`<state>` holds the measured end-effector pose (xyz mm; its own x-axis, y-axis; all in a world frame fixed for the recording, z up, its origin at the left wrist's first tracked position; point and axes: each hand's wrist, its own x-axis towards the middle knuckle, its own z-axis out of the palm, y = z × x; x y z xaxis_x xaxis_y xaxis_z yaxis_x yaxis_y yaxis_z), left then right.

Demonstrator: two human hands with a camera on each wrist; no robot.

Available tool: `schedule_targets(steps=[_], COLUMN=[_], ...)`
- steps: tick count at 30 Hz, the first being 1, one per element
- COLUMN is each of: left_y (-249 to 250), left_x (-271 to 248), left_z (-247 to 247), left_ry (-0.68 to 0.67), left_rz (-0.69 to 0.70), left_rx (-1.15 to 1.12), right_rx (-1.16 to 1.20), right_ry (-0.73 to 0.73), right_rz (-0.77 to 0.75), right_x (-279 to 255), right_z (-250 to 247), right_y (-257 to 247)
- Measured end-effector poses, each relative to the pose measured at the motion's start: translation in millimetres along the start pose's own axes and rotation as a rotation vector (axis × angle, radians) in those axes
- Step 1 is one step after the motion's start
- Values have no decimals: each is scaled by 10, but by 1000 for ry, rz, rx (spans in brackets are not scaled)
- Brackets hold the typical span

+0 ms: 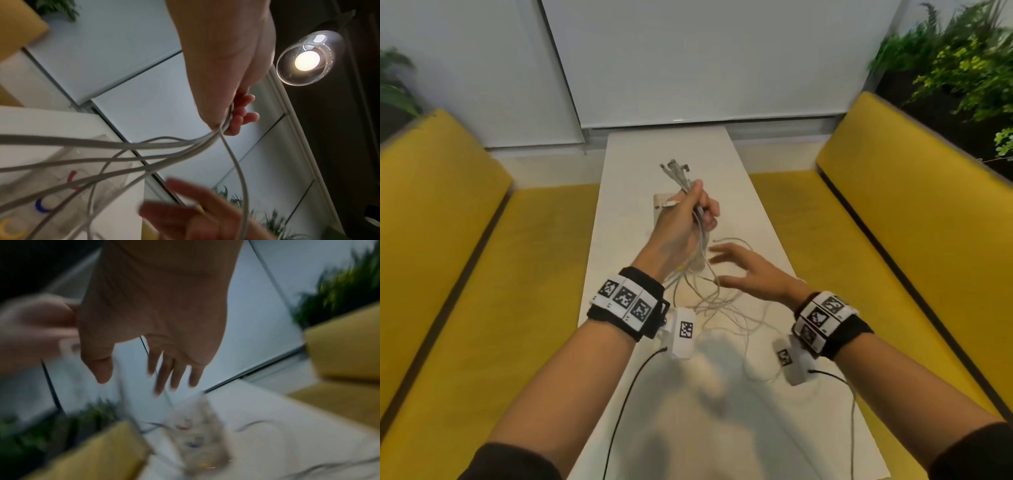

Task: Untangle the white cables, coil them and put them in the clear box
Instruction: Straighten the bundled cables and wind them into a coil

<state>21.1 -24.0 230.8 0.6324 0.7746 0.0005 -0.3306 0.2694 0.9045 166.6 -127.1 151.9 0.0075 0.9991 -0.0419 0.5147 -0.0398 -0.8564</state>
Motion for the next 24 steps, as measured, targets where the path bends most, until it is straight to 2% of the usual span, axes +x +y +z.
schedule_targets(steps=[3,6,7,9,10,11,14,15,17,18,21,24], left_y=[-28,25,44,57,62,72,80,74,52,51,81,148], left_x=[-67,-105,-124,-152,-168,-182,-203,-199,-192,-186,-156,-152], left_z=[122,105,105,126,145,169,196,185,137,119,105,132], left_ry=[-51,-99,-120,-149,-156,-157,-114,-87,-32,-17,0,30], left_rz=[19,22,19,-4,-19,-31,-21,-15,-27,-34,3,46], left_rx=[11,12,-5,-24,-15,5,109,122,88,47,-34,5], right_rx=[357,553,584,592,517,371,-279,-400,-311,-166,178,293], right_ry=[-47,172,183,87,84,140,408,485,550,512,257,131], right_rz=[7,-12,-43,-94,-87,-60,59,71,-53,-121,-131,-69], right_x=[40,14,9,38,92,163,346,362,363,358,347,349], right_z=[277,333,313,259,263,284,326,317,285,265,269,322], right_y=[-345,-448,-474,-571,-578,-577,-456,-427,-439,-484,-605,-626])
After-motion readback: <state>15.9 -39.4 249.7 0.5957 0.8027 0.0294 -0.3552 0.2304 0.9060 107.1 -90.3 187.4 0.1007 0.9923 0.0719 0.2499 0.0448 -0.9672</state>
